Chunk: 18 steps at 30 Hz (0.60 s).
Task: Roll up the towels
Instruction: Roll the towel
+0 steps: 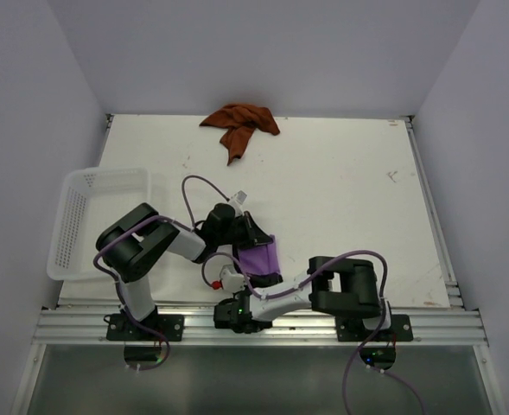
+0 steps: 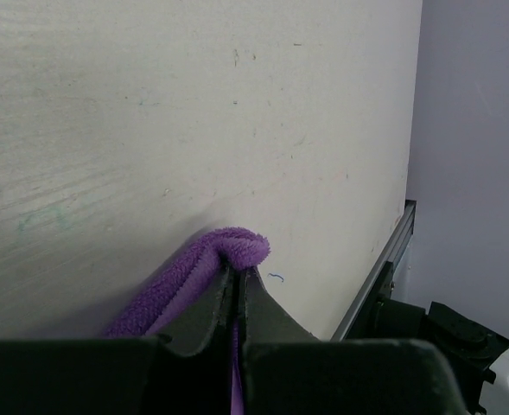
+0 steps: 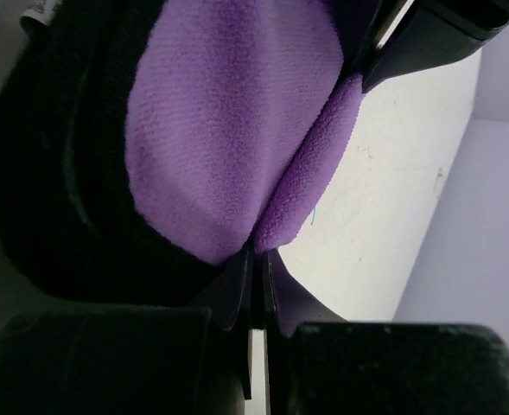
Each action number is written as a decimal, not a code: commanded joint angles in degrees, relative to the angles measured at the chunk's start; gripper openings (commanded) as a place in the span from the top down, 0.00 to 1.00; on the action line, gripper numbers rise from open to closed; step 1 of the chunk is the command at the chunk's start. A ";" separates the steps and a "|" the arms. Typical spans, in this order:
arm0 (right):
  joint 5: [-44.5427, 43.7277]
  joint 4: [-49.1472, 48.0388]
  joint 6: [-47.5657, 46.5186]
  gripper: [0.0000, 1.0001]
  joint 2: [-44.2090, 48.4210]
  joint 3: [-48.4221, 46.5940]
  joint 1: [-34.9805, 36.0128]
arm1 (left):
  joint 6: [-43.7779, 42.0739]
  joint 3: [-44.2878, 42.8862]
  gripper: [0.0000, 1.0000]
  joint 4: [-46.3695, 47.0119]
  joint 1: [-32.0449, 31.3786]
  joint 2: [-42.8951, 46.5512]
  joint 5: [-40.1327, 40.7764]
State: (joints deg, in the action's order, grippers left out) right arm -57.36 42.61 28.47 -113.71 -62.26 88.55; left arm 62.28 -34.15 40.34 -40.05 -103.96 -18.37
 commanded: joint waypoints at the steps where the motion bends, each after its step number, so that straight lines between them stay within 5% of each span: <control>1: 5.68 2.21 0.98 1.00 -3.53 -2.51 2.85 | -2.43 0.14 1.00 8.00 3.05 1.92 2.29; 8: 5.60 4.58 0.97 0.99 -7.31 -5.15 4.17 | -3.48 1.54 1.00 9.32 3.31 0.43 2.20; 18: 10.25 0.64 2.12 0.58 7.35 -1.82 4.35 | -5.15 3.30 1.00 9.67 3.32 -0.01 4.31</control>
State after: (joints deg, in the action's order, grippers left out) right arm -54.94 47.20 27.62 -112.84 -65.25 91.24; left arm 60.05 -31.11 43.97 -38.54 -104.01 -19.77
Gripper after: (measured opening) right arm 0.370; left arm 0.030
